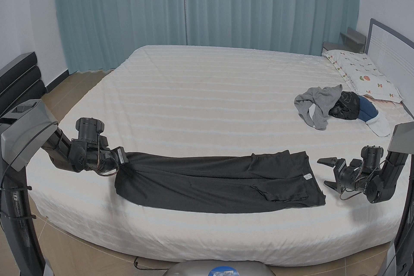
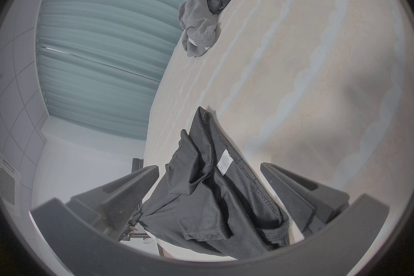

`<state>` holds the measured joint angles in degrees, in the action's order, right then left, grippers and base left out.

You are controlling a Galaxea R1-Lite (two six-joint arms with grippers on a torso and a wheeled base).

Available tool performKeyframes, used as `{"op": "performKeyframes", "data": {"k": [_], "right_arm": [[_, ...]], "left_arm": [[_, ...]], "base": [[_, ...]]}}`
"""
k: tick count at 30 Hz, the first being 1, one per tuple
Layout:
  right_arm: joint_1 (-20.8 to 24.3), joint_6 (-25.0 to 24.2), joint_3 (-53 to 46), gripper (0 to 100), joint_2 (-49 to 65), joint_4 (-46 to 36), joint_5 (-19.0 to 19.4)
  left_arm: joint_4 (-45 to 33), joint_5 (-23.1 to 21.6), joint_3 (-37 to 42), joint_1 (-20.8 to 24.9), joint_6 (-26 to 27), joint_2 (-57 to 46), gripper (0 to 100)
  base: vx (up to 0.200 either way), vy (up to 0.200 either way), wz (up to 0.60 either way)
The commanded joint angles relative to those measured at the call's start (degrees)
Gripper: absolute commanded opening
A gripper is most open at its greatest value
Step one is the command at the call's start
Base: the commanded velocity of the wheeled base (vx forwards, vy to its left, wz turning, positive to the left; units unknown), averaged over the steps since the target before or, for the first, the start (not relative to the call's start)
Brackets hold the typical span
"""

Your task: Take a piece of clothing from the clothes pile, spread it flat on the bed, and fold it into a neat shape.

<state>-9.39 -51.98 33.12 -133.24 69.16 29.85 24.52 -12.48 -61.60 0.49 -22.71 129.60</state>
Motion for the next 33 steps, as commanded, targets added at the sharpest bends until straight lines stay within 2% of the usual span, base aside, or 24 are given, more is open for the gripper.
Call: {"op": "performKeyframes", "data": {"k": [1, 9, 17, 33], "right_arm": [[-0.02, -0.05, 0.01, 100, -0.09, 0.10, 0.03], [-0.02, -0.14, -0.07, 100, -0.09, 0.10, 0.03], [-0.02, -0.14, -0.07, 100, -0.09, 0.10, 0.03], [-0.02, 0.04, -0.16, 100, -0.09, 0.10, 0.03]], "left_arm": [[0.01, 0.00, -0.72, 0.22, -0.93, 0.13, 0], [-0.08, 0.00, -0.98, 1.45, -3.57, -0.22, 0], [0.01, 0.27, -0.63, 2.32, -3.92, -0.14, 0], [0.01, 0.79, -0.89, 0.83, -5.41, 0.30, 0]], "base": [[0.000, 0.000, 0.00], [0.000, 0.000, 0.00], [0.000, 0.000, 0.00], [0.000, 0.000, 0.00]]}}
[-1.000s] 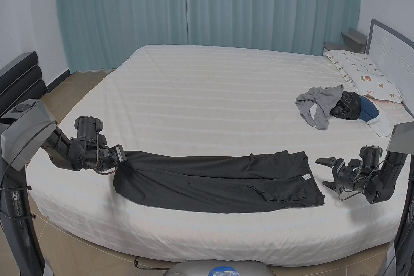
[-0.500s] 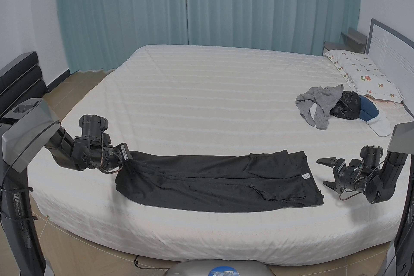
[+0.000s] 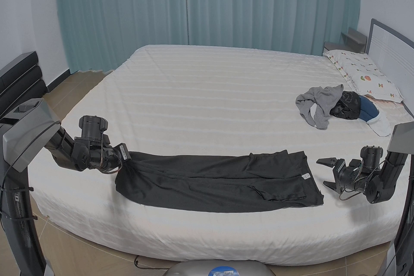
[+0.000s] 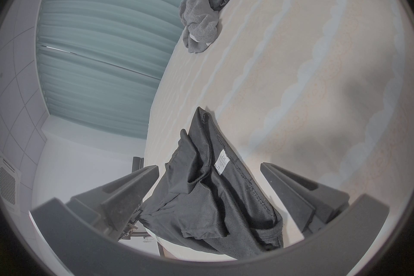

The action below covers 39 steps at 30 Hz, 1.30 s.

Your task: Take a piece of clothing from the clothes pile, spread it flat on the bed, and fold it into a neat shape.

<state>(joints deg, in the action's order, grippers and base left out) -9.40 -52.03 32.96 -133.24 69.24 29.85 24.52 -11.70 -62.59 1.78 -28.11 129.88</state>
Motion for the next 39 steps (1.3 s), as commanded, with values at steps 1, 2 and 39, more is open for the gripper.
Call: {"op": "performKeyframes", "data": {"k": [1, 2, 39], "right_arm": [[-0.01, 0.09, 0.00, 100, -0.17, 0.02, 0.03], [-0.01, 0.09, 0.00, 100, -0.17, 0.02, 0.03], [0.08, 0.17, 0.08, 100, -0.17, 0.02, -0.06]], "left_arm": [[-0.08, 0.01, 0.01, -0.81, -0.01, 0.02, 0], [-0.08, 0.01, 0.01, -1.08, -0.01, -0.06, 0], [-9.22, -2.71, -5.79, -9.43, -0.89, -3.93, 0]], "base": [[0.000, 0.000, 0.00], [0.000, 0.000, 0.00], [0.000, 0.000, 0.00]]}}
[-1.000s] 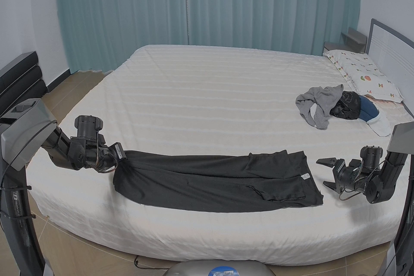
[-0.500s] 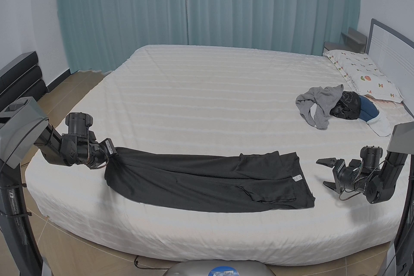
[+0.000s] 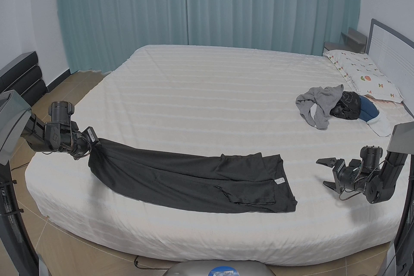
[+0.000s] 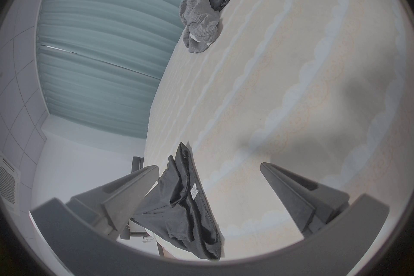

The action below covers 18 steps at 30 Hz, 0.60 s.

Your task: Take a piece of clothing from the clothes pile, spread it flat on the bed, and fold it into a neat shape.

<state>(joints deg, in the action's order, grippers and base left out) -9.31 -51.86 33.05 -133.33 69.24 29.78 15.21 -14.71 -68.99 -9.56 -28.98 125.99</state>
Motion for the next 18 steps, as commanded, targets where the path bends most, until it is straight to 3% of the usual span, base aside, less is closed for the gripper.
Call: {"op": "performKeyframes", "data": {"k": [1, 12, 15, 18], "right_arm": [[0.00, 0.00, 0.00, 100, -0.09, 0.02, 0.01], [0.00, 0.00, 0.00, 100, -0.09, 0.02, 0.01], [0.00, 0.00, 0.00, 100, -0.18, 0.02, 0.01], [0.00, 0.00, 0.00, 100, -0.18, 0.02, 0.01]], "left_arm": [[0.08, 0.48, 1.05, 2.88, -0.03, -0.04, 0], [0.17, 0.83, 1.57, 5.08, -0.99, 0.75, 0], [0.25, 1.00, 1.40, 5.08, -1.96, 0.84, 0], [0.52, 1.00, 1.40, 5.16, -1.96, 0.75, 0]], "base": [[0.000, 0.000, 0.00], [0.000, 0.000, 0.00], [-0.200, 0.000, 0.00], [-0.200, 0.200, 0.00]]}}
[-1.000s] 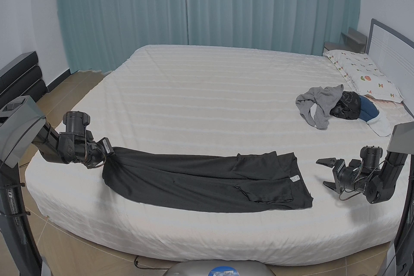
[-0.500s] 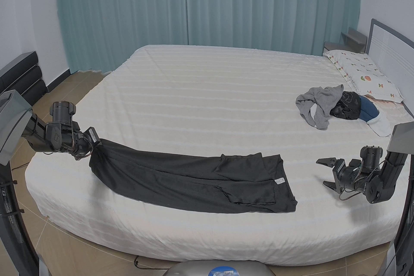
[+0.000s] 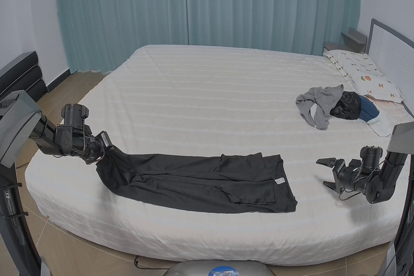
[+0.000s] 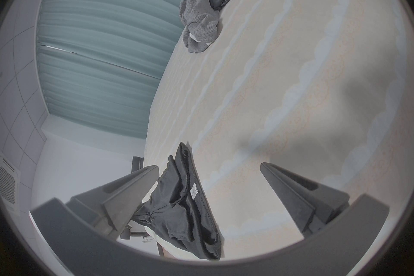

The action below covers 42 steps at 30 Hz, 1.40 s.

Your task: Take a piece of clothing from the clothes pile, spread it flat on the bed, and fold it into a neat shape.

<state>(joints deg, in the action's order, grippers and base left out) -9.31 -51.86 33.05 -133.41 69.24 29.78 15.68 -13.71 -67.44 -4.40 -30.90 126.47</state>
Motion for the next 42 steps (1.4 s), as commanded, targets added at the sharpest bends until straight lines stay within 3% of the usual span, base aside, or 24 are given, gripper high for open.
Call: {"op": "performKeyframes", "data": {"k": [1, 7, 12, 15, 21, 29, 42], "right_arm": [[0.00, 0.00, 0.00, 100, 0.00, 0.02, 0.01], [0.00, 0.00, -0.18, 100, 0.00, 0.02, 0.01], [0.09, 0.00, -0.35, 100, -0.18, 1.07, 0.01], [0.09, 0.00, -0.79, 100, -0.44, 2.30, 0.01], [0.09, 0.00, -1.06, 100, -0.71, 2.83, 0.01], [0.09, 0.00, -0.97, 100, -0.80, 2.83, 0.01], [0.00, -0.08, -0.97, 100, -0.71, 2.83, 0.01]], "left_arm": [[0.23, -0.08, -0.15, 0.01, -0.12, 0.36, 0], [0.23, 0.00, -1.38, 0.27, -0.56, 0.45, 0], [-0.47, 0.62, -3.49, 2.29, -5.84, 0.19, 0], [-0.65, 0.88, -3.58, 3.35, -6.01, -0.08, 0], [-3.72, 1.06, -4.28, 6.25, -6.19, -0.78, 0], [-8.82, 6.68, -9.38, 9.76, -8.65, -0.78, 0], [-21.57, 6.68, -19.31, 14.51, -12.95, -0.52, 0]], "base": [[0.000, 0.000, 0.00], [0.000, 0.000, 0.00], [0.000, 0.000, 0.00], [0.000, 0.000, 0.00], [0.000, -0.200, 0.00], [0.000, -0.200, 0.00], [0.000, -0.200, 0.00]]}}
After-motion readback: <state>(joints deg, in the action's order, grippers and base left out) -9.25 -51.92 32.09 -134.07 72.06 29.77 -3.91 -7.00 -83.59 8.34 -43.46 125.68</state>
